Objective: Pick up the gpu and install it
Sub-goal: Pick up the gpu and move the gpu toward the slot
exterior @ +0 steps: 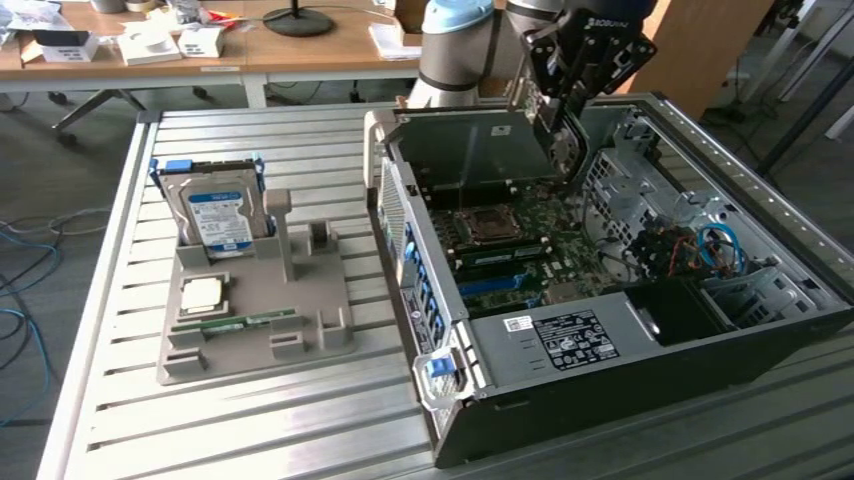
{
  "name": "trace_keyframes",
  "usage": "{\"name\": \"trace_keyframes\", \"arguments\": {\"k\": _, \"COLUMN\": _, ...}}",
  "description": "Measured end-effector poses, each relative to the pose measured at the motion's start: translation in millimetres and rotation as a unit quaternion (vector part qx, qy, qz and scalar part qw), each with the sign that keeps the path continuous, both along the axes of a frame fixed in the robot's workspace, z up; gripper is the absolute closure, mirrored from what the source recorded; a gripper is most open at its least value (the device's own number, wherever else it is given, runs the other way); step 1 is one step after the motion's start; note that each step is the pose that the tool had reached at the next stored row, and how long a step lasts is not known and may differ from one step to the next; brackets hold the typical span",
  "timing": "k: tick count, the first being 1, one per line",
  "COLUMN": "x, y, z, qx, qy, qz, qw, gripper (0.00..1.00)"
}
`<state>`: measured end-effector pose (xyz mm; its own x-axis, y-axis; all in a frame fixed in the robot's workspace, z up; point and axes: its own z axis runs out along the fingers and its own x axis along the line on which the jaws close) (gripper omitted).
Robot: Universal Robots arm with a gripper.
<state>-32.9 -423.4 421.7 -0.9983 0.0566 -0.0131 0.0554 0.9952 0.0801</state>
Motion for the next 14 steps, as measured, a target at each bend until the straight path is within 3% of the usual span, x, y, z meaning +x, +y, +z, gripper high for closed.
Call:
{"name": "trace_keyframes", "arguments": {"k": 7, "x": 18.0, "y": -0.1, "z": 0.1, "qx": 0.0000, "qy": 0.0000, "qz": 0.000, "qw": 1.0000, "gripper": 0.74}}
{"name": "trace_keyframes", "arguments": {"k": 14, "x": 21.1, "y": -0.1, "z": 0.0, "qx": 0.0000, "qy": 0.0000, "qz": 0.000, "qw": 1.0000, "gripper": 0.74}}
